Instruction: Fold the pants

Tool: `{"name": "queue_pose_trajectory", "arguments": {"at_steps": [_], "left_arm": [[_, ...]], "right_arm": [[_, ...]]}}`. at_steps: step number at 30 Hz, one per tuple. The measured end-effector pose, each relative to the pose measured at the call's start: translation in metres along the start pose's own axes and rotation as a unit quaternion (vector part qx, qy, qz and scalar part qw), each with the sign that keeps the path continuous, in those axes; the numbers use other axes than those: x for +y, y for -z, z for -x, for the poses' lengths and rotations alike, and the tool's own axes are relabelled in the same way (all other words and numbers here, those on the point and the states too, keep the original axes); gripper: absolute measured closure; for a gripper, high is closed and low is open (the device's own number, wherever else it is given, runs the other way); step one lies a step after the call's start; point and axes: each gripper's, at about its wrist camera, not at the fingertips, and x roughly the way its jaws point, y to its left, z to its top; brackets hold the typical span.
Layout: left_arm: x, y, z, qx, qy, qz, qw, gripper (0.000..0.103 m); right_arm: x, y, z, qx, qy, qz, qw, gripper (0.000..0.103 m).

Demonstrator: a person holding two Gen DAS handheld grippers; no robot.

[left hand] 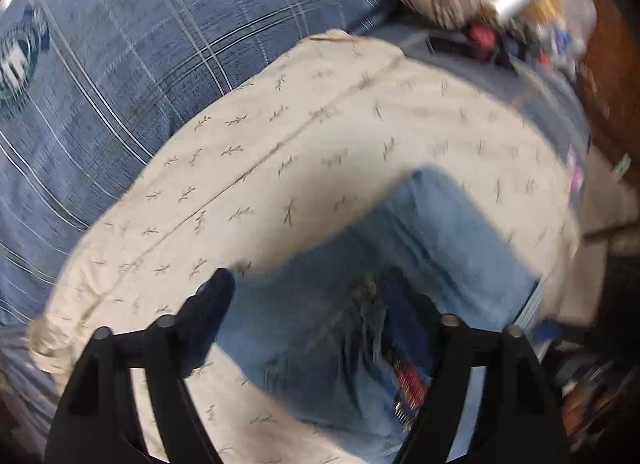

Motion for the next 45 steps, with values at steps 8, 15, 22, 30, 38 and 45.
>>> {"name": "queue_pose_trajectory", "arguments": {"at_steps": [8,15,22,30,38,45], "left_arm": [[0.013,-0.012,-0.073,0.088,0.098,0.039,0.9905,0.018],[-0.026,0.007,-0.026,-0.006,0.137,-0.030,0.9901,0.025],[-0.049,0.000,-0.065,0.023,0.086,0.001,0.9961,0.023],[0.057,0.079,0.014,-0.052,0.092,0.244,0.9641,0.020],[0.087,0.138,-0.039,0.019,0.152,0.415,0.8967,0.020],[0.070,0.100,-0.055,0.012,0.065,0.396,0.9160,0.020]], "right_arm": [[0.005,-0.002,-0.018,0.004,0.038,0.022,0.999,0.049],[0.048,-0.015,0.008,-0.024,0.021,0.111,0.993,0.083],[-0.019,-0.013,0.011,0.010,0.083,0.016,0.996,0.081],[0.044,-0.065,0.039,-0.056,0.100,0.133,0.984,0.031],[0.050,-0.123,-0.104,0.090,0.213,0.217,0.948,0.096],[0.053,-0.132,-0.108,0.073,0.244,0.271,0.928,0.098]]}}
